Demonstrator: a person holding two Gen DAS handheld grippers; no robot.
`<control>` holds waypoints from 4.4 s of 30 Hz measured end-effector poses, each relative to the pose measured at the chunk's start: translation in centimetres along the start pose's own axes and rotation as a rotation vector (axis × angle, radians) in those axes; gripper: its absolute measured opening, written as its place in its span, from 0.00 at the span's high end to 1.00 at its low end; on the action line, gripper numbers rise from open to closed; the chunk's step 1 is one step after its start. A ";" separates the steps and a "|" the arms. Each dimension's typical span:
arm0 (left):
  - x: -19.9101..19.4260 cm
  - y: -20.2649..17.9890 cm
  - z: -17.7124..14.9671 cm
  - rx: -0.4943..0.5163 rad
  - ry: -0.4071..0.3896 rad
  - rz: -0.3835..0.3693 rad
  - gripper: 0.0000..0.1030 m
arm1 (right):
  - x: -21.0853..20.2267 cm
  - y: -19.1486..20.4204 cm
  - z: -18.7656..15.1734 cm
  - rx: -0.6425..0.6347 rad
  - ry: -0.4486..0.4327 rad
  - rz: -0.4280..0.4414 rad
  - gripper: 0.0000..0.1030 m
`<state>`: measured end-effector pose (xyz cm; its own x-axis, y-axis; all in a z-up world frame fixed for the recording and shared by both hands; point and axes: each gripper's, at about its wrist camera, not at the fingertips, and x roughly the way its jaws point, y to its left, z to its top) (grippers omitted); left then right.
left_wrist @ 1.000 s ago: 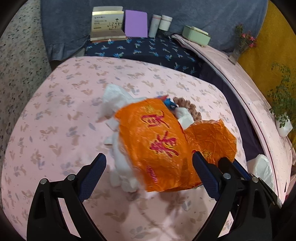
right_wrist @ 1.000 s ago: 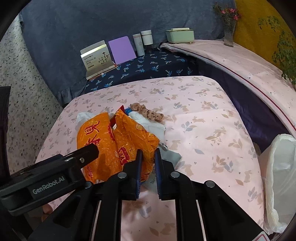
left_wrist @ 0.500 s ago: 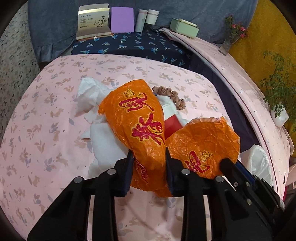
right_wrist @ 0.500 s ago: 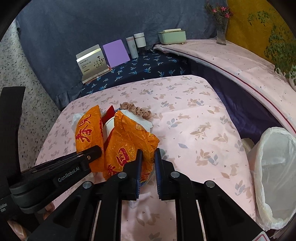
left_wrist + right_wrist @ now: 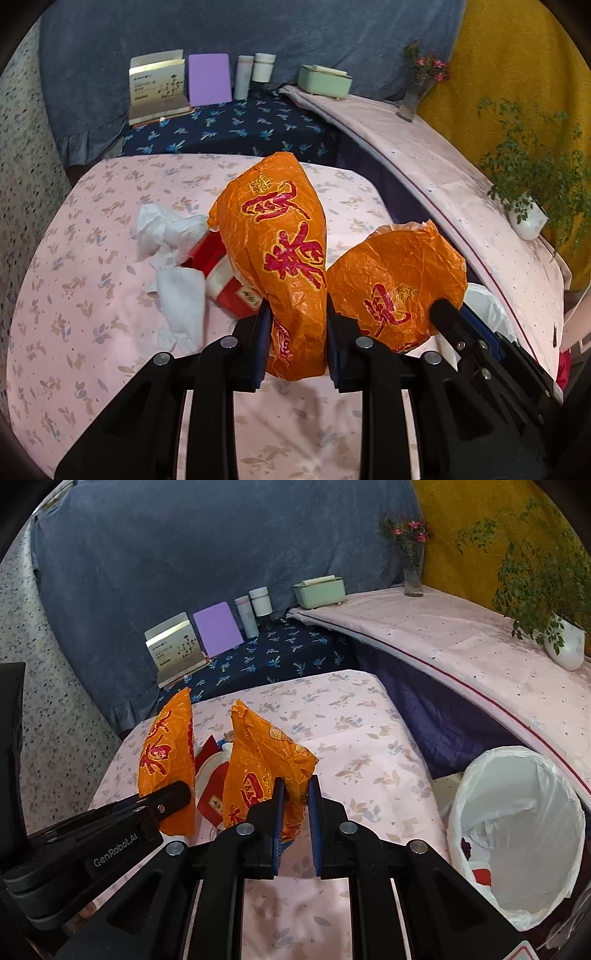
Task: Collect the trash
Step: 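Grasp one orange bag with the right tool while the left tool grasps the other, then carry both orange bags over the white bin and open both tools, then move both tools back to the white tissues and red-white box, then grasp the white tissue with the left tool while the right tool reaches the white cup lid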
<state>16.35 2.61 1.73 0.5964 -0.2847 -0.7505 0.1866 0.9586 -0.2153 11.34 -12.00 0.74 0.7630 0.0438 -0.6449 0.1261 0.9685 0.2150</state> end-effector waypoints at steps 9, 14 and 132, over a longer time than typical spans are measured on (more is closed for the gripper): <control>-0.6 -6.9 -1.4 0.121 0.005 -0.060 0.76 | -4.1 -5.5 -0.3 0.076 -0.058 -0.075 0.88; -0.5 -11.1 -2.4 0.197 0.016 -0.101 0.76 | -6.0 -9.4 -0.9 0.139 -0.080 -0.132 0.88; 6.7 12.4 -2.7 -0.181 0.113 0.205 0.16 | 7.0 4.9 -2.1 -0.085 0.128 -0.044 0.51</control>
<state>20.55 12.60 -7.65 0.5148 -0.0915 -0.8524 -0.0771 0.9853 -0.1524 15.98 -6.41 -4.26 0.6705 0.0265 -0.7414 0.0991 0.9872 0.1249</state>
